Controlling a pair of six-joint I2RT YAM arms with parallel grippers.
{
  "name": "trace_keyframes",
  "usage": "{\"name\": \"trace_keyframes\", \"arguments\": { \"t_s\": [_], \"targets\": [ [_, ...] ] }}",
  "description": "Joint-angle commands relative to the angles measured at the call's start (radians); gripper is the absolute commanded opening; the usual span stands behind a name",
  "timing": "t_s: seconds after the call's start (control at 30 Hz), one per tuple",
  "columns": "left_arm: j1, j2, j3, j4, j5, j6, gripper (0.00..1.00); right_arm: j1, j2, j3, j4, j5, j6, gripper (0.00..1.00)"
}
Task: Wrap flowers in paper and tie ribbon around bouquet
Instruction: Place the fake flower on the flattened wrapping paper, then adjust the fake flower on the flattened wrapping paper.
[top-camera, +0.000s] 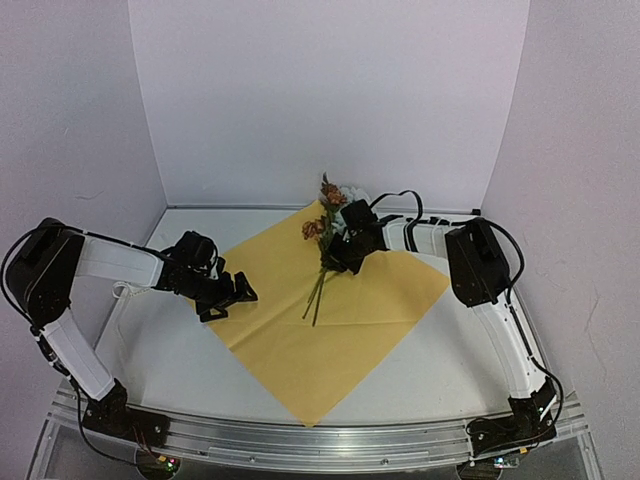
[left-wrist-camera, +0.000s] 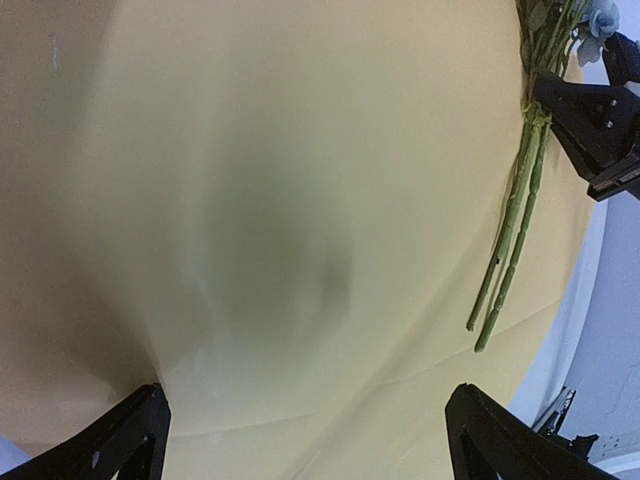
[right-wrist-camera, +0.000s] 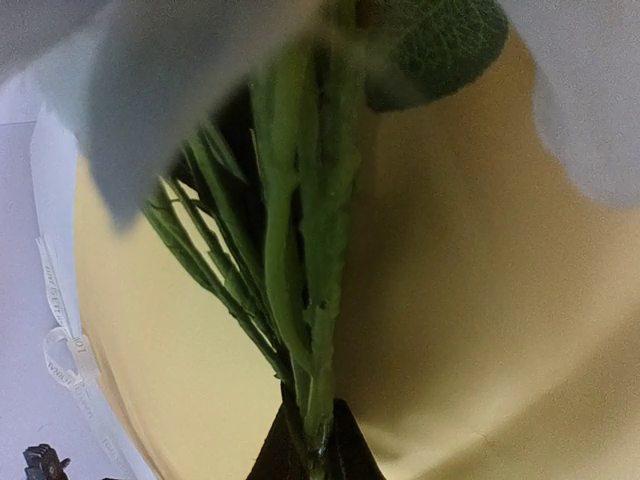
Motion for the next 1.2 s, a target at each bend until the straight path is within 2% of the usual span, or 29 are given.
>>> {"name": "trace_keyframes", "arguments": {
  "t_s": [0.0, 0.43, 0.63, 0.77, 0.9, 0.97, 1.17],
  "targets": [
    [-0.022, 0.049, 0.061, 0.066, 0.039, -0.038, 0.99, -0.028, -0.048, 0.007, -0.088, -0.036, -0.079, 0.00],
    [-0.025, 0.087, 0.042, 0.045, -0.006, -0.104, 0.99, 0.007, -0.162, 0.055, -0.169, -0.084, -0.161, 0.00],
    [-0.025, 0.082, 0.045, 0.040, -0.009, -0.101, 0.99, 0.030, -0.120, 0.082, -0.176, -0.094, -0.129, 0.02],
    [-0.025, 0.076, 0.046, 0.029, -0.016, -0.095, 0.99, 0.041, -0.110, 0.074, -0.179, -0.086, -0.125, 0.32],
    [-0.025, 0.065, 0.047, 0.020, -0.023, -0.093, 0.99, 0.043, -0.128, 0.078, -0.198, -0.065, -0.141, 0.53],
    [-0.026, 0.058, 0.048, 0.017, -0.027, -0.091, 0.99, 0.044, -0.144, 0.081, -0.224, -0.048, -0.158, 0.57],
    [-0.025, 0.033, 0.070, -0.011, -0.038, -0.075, 0.99, 0.082, -0.239, -0.026, -0.309, 0.077, -0.244, 0.58]
  ]
}}
